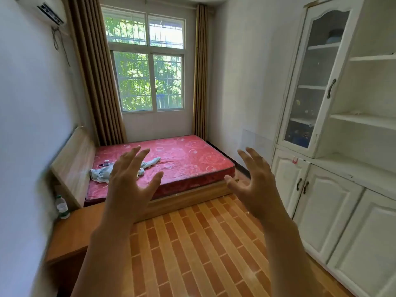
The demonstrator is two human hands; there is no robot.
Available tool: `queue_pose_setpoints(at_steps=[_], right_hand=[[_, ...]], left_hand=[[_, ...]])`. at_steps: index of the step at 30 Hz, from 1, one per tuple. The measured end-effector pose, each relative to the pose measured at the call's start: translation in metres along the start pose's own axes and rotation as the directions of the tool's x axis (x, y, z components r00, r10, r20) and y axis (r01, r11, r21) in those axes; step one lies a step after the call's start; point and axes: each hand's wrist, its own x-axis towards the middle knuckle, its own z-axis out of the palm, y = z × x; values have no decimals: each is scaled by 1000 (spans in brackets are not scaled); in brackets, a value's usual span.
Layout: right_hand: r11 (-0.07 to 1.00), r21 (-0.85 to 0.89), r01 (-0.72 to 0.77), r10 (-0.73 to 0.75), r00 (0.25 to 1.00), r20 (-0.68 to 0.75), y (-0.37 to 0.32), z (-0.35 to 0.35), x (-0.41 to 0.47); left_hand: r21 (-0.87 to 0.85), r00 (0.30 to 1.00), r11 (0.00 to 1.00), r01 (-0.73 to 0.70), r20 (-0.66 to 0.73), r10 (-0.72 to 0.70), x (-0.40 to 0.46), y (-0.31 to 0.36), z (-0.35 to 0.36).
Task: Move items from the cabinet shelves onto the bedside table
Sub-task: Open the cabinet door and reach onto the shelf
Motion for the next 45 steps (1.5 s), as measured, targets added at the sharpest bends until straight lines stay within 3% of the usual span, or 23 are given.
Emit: queue_pose_setpoints(at_steps=[13,27,33,45], right_hand=[[999,36,-28,26,998,53,14,99,111],[986,-86,-143,140,989,-39,29,196,244],[957,-231,-175,162,984,-71,64,216,271],[889,-381,-254,211,966,-152,183,220,355]], left_hand=[[23,1000,1000,15,-20,-15,104,-99,60],[-180,997,983,-34,58,45,246,-198,179],[-265,987,964,-38,142,78,273,-200,246],[-198,974,979,-50,208,92,349,-167,385]])
